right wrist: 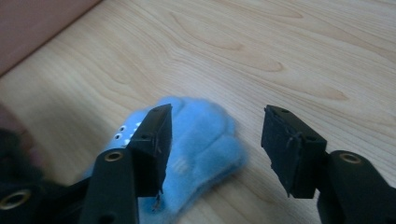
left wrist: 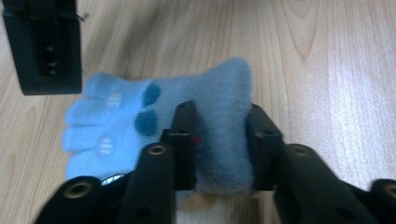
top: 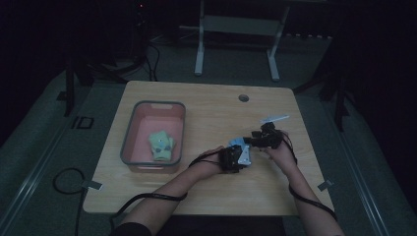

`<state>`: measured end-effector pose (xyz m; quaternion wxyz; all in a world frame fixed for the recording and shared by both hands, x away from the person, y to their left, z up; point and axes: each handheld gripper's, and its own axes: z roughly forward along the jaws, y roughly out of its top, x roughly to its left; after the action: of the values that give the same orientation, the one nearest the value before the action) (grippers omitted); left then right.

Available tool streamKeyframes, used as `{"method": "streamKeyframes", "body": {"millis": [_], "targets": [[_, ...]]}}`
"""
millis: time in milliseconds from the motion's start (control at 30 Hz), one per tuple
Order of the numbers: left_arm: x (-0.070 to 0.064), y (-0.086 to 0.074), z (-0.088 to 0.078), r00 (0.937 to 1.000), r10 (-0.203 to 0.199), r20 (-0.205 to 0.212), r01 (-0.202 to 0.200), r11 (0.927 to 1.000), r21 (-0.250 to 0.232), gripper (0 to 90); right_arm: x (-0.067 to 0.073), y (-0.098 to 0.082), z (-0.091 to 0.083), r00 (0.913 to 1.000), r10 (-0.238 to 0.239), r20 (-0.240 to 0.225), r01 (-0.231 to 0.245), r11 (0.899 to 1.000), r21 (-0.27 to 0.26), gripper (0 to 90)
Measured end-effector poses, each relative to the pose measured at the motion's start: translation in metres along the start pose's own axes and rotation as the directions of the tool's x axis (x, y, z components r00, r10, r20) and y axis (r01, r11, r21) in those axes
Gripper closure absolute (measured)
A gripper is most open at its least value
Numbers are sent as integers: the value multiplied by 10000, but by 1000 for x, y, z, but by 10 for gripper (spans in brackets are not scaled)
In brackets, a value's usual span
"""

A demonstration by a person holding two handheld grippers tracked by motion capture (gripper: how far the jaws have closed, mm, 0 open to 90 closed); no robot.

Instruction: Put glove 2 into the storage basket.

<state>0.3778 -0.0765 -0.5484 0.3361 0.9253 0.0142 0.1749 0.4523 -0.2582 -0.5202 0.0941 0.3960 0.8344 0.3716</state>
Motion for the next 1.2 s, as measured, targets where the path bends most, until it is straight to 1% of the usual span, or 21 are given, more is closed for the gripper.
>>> {"method": "streamKeyframes", "body": {"millis": [100, 167, 233, 267, 300, 367, 467, 533, 600, 700, 733, 800, 833, 867, 900, 967, 1000, 1067, 1100, 1133, 1200], "targets": [[1, -1, -1, 9997, -229, 116, 230, 9997, -58, 736, 1, -1, 7, 9999, 166, 24, -166, 9998, 53, 388], [2, -2, -1, 9996, -238, 167, 238, 9997, -39, 740, 1, -3, 13, 9996, 270, 2, -270, 9995, 179, 378], [2, -3, -2, 9997, -214, 140, 215, 9998, -45, 742, 1, -6, 18, 9996, 279, 109, -283, 9990, 346, 376], [2, -4, -2, 9994, -306, 164, 308, 9995, -75, 743, 1, -8, 20, 9997, 237, 115, -242, 9988, 418, 364], [2, -5, -2, 9993, -345, 172, 346, 9994, -85, 745, 2, -10, 23, 9996, 90, 277, -105, 9986, 519, 350], [2, -5, -2, 9991, -381, 185, 382, 9992, -88, 748, 3, -15, 25, 9994, -66, 352, 46, 9983, 577, 358], [1, -6, -3, 9992, -365, 150, 366, 9993, -74, 750, 4, -18, 25, 9994, -30, 346, 13, 9988, 494, 356], [1, -6, -3, 9993, -351, 137, 351, 9994, -28, 751, 4, -19, 25, 9988, 31, 498, -56, 9987, 504, 340], [1, -6, -3, 9994, -316, 137, 317, 9995, -27, 753, 6, -19, 24, 9990, -26, 442, 3, 9986, 534, 385], [3, -7, -3, 9987, -433, 278, 433, 9991, -15, 757, 10, -18, 25, 10000, -69, 71, 64, 9978, 652, 531], [4, -7, -4, 9983, -497, 318, 498, 9988, -19, 758, 10, -17, 25, 10000, -25, -41, 28, 9978, 662, 559], [7, -9, -4, 9956, -807, 474, 811, 9967, -67, 761, 11, -18, 26, 9994, 72, -331, -52, 9981, 612, 646], [9, -9, -5, 9939, -959, 544, 964, 9953, -66, 763, 11, -18, 27, 9984, 197, -523, -168, 9983, 558, 669], [10, -9, -5, 9933, -1006, 574, 1009, 9949, -30, 765, 11, -19, 27, 9970, 404, -667, -371, 9981, 502, 713], [9, -9, -5, 9928, -1045, 578, 1047, 9945, -1, 766, 11, -20, 27, 9963, 448, -729, -410, 9978, 529, 729], [9, -7, -6, 9942, -940, 531, 934, 9955, 138, 769, 12, -19, 28, 9960, 512, -731, -472, 9973, 565, 754], [9, -5, -7, 9940, -963, 527, 953, 9952, 210, 771, 12, -19, 27, 9959, 555, -716, -517, 9972, 540, 761], [8, -2, -10, 9959, -833, 361, 822, 9961, 319, 771, 12, -18, 26, 9959, 650, -625, -627, 9973, 376, 774], [8, -1, -11, 9961, -808, 366, 795, 9962, 364, 772, 13, -17, 25, 9963, 631, -588, -614, 9977, 296, 780], [7, 1, -12, 9972, -702, 259, 690, 9967, 436, 772, 14, -16, 24, 9957, 652, -662, -638, 9977, 232, 784], [7, 2, -15, 9973, -704, 229, 692, 9964, 490, 772, 16, -13, 21, 9959, 651, -632, -647, 9979, 76, 792]]}}
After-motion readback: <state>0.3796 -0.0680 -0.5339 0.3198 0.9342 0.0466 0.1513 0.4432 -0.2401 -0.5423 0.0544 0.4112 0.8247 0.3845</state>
